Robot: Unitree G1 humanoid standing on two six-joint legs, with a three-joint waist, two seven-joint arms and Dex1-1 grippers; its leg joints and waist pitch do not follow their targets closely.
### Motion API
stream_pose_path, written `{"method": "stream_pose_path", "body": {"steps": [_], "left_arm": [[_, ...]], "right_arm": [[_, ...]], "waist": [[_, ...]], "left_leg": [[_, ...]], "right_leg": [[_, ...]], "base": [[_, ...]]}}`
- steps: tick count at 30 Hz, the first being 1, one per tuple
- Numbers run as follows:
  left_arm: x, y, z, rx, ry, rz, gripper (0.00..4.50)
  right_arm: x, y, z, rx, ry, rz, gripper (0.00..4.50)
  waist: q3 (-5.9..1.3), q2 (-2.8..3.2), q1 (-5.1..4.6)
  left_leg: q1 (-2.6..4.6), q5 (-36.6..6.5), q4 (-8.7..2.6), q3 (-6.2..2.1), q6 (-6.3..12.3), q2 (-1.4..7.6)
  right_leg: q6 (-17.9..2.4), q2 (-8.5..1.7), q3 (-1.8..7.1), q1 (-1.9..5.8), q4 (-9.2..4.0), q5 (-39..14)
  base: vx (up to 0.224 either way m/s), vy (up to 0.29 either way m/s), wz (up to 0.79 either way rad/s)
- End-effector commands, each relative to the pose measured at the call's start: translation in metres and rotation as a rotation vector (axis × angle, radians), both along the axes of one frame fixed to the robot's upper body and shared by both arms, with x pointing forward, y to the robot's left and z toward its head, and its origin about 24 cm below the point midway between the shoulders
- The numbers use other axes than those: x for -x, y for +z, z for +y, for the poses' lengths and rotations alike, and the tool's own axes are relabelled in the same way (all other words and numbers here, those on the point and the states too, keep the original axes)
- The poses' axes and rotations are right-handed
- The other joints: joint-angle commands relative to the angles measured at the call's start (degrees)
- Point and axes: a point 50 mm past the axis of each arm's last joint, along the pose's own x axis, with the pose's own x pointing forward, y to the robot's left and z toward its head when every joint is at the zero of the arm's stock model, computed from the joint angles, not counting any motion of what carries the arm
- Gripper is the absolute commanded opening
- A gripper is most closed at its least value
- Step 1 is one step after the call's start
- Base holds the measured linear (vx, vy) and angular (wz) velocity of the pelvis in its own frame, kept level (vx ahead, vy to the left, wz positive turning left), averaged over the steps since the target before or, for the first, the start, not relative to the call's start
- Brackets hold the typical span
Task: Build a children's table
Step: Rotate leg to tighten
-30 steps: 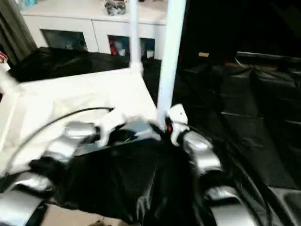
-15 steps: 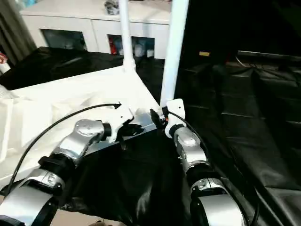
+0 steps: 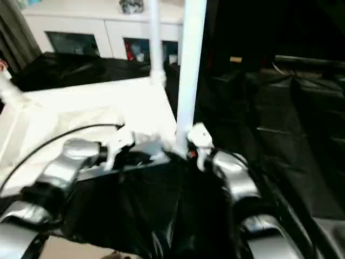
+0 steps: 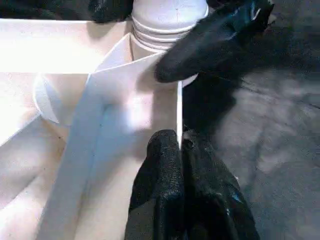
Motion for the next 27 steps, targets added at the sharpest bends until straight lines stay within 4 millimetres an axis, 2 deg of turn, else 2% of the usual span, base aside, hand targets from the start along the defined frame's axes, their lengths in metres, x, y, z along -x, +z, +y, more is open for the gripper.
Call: {"method": "stream_pose_path", "body": {"steps": [1,3,6,8,11,14,16,19,22,25,26,27], "left_arm": [[0.002,0.010,-0.006,0.059,-0.061,-0.016,0.00],[0.004,0.010,-0.002,0.051,-0.076,-0.005,0.00],[0.006,0.009,0.002,0.044,-0.087,0.006,0.00],[0.007,0.009,0.003,0.043,-0.093,0.012,0.00],[0.009,0.009,0.004,0.038,-0.101,0.018,0.00],[0.009,0.010,0.004,0.040,-0.102,0.019,0.00],[0.009,0.010,0.004,0.042,-0.101,0.020,0.00],[0.010,0.010,0.003,0.043,-0.101,0.022,0.00],[0.009,0.008,-0.001,0.037,-0.087,0.019,0.00],[0.004,0.005,-0.003,0.009,-0.035,0.001,0.00],[-0.003,0.003,-0.006,-0.017,0.036,-0.021,0.00],[-0.008,0.002,-0.008,-0.031,0.087,-0.045,0.00]], "right_arm": [[0.006,-0.003,0.005,0.002,0.083,0.043,3.89],[0.011,-0.003,0.003,0.009,0.150,0.070,3.89],[0.018,-0.006,0.001,0.047,0.234,0.109,3.53],[0.018,-0.006,0.001,0.049,0.245,0.116,3.53],[0.019,-0.005,0.002,0.043,0.252,0.124,3.16],[0.019,-0.005,0.004,0.032,0.255,0.134,3.06],[0.019,-0.005,0.005,0.029,0.255,0.139,2.78],[0.020,-0.006,0.006,0.021,0.249,0.150,2.74],[0.021,-0.010,0.007,0.017,0.225,0.184,2.72],[0.019,-0.017,0.009,0.045,0.161,0.196,2.71],[0.012,-0.022,0.011,0.074,0.049,0.175,2.71],[0.006,-0.024,0.013,0.081,-0.045,0.164,2.70]], "waist": [[-3.53,-0.83,0.16],[-3.53,-0.83,0.16],[-3.56,-0.89,0.30],[-3.55,-0.89,0.37],[-3.54,-0.85,0.37],[-3.63,-0.74,0.35],[-3.63,-0.80,0.32],[-3.70,-0.73,0.34],[-3.73,-0.54,0.33],[-3.62,-0.53,0.33],[-3.50,-0.45,0.17],[-3.00,-0.31,-0.16]], "left_leg": [[-0.20,-8.74,-3.13,0.26,6.52,1.30],[-0.17,-8.87,-3.12,0.27,6.41,1.25],[-0.14,-8.54,-3.09,0.25,6.46,1.26],[-0.14,-8.12,-3.05,0.28,6.35,1.24],[-0.16,-8.72,-3.17,0.18,5.70,1.27],[-0.12,-8.04,-3.09,0.18,5.58,1.22],[-0.15,-7.94,-3.07,0.19,5.65,1.18],[-0.13,-7.70,-2.99,0.21,5.67,1.14],[-0.15,-7.45,-2.96,0.15,5.66,1.14],[-0.08,-8.49,-3.07,0.15,5.20,1.14],[0.01,-9.28,-3.20,0.14,4.35,1.15],[0.21,-12.07,-3.66,0.12,2.94,1.02]], "right_leg": [[-14.55,-2.74,2.13,3.18,-3.50,-5.46],[-14.78,-2.72,2.11,3.22,-3.50,-5.56],[-14.66,-2.73,2.11,3.19,-3.48,-5.38],[-14.72,-2.79,2.14,3.18,-3.47,-5.40],[-14.45,-2.86,2.12,3.23,-3.56,-6.71],[-14.74,-2.74,2.10,3.20,-3.40,-5.12],[-14.89,-2.74,2.08,3.26,-3.37,-4.72],[-15.02,-2.75,2.09,3.30,-3.31,-4.12],[-15.23,-2.68,2.04,3.35,-3.22,-3.20],[-15.06,-2.71,2.03,3.31,-3.42,-4.61],[-14.67,-2.82,2.13,3.08,-3.65,-6.33],[-13.82,-2.83,2.11,2.81,-4.31,-11.40]], "base": [[0.000,0.000,0.00],[0.000,0.000,0.00],[0.000,0.000,0.00],[0.000,0.000,0.00],[0.000,0.000,0.00],[0.000,0.000,0.00],[0.000,0.000,0.00],[0.000,0.000,0.00],[0.000,0.000,0.00],[0.000,0.000,0.00],[0.000,0.000,0.00],[0.000,0.000,0.00]]}}
